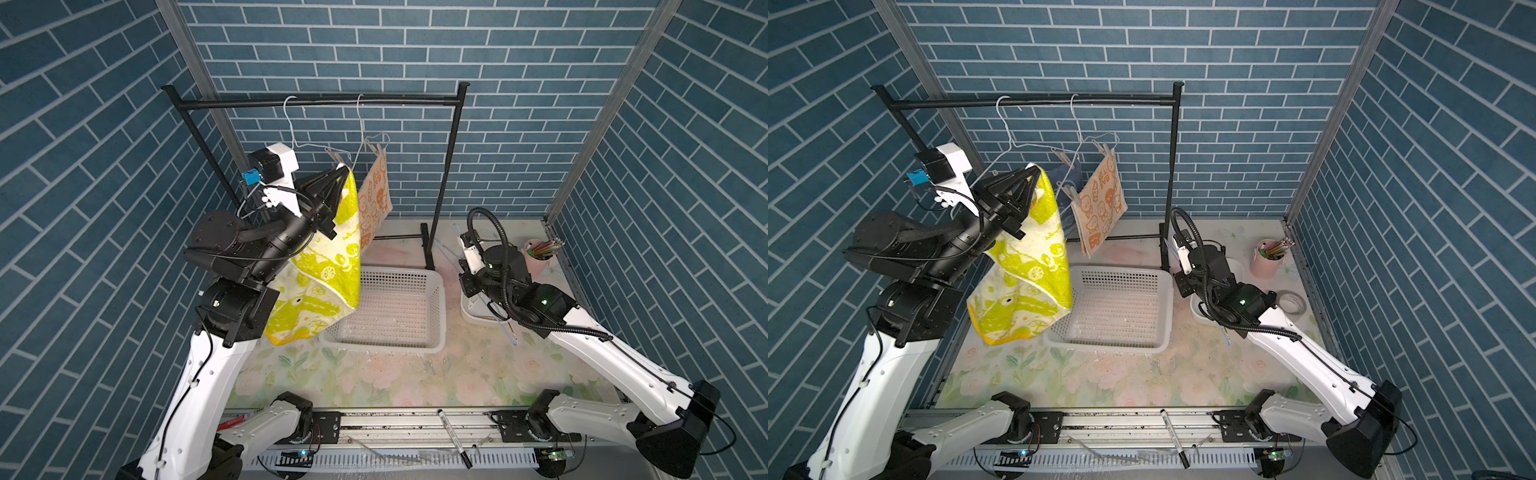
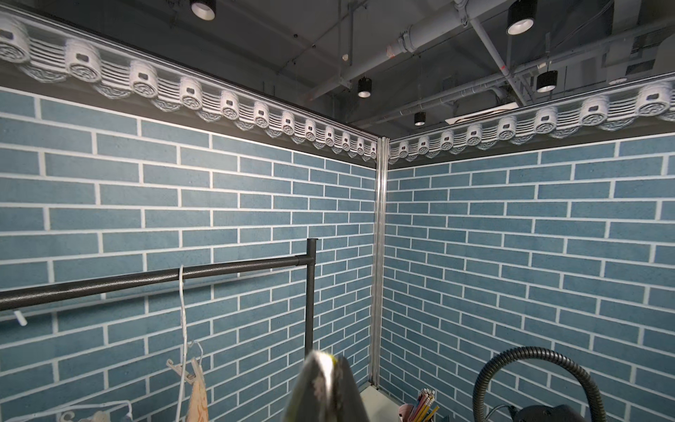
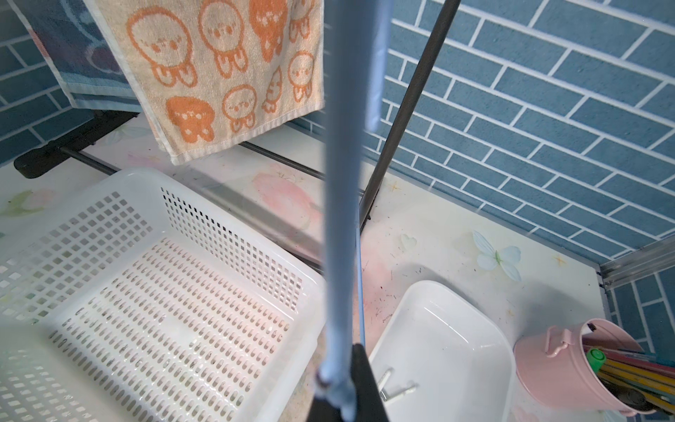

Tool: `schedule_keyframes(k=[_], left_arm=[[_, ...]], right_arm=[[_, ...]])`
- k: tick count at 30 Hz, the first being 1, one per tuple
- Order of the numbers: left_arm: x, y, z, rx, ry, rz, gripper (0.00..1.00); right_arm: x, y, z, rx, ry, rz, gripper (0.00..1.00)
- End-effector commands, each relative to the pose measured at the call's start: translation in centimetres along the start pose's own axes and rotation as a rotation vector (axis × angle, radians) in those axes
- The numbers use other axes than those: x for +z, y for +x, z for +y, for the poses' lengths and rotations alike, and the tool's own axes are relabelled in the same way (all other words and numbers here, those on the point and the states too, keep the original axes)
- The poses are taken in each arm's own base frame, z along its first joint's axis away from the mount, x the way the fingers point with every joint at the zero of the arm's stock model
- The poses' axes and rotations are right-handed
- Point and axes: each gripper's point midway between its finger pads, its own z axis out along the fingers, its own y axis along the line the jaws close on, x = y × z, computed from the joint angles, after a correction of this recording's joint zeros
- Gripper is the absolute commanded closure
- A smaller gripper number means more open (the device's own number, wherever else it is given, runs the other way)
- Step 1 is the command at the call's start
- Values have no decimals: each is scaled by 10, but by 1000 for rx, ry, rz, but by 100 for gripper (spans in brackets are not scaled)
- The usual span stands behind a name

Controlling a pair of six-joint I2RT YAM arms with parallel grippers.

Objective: Remove the clothespins securing towels to the hanger
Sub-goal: Remove the towel from the hanger, then place the towel in the basket.

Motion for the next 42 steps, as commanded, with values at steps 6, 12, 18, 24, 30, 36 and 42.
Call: schedule_keyframes(k=[6,12,18,24,30,36,42], left_arm=[[-15,9,-16,-87,76,-13,100],[-26,85,-6,-202,38,130,100],[-31,147,4,-293,-4,259,100],[-37,215,18,-319,-73,433,100],[-49,286,18,-379,-103,593,100],[-75,363,1,-377,-131,797,100],[-82,392,0,-380,-144,887,64]], right_arm=[[-9,4,-14,-11,51,-4,100],[-9,8,-18,-10,63,5,100],[-9,7,-19,-8,67,4,100],[-11,7,-20,-6,74,1,100],[-15,3,-22,-6,75,-9,100],[-17,0,-23,0,76,-19,100],[-15,0,-20,0,64,-10,100]])
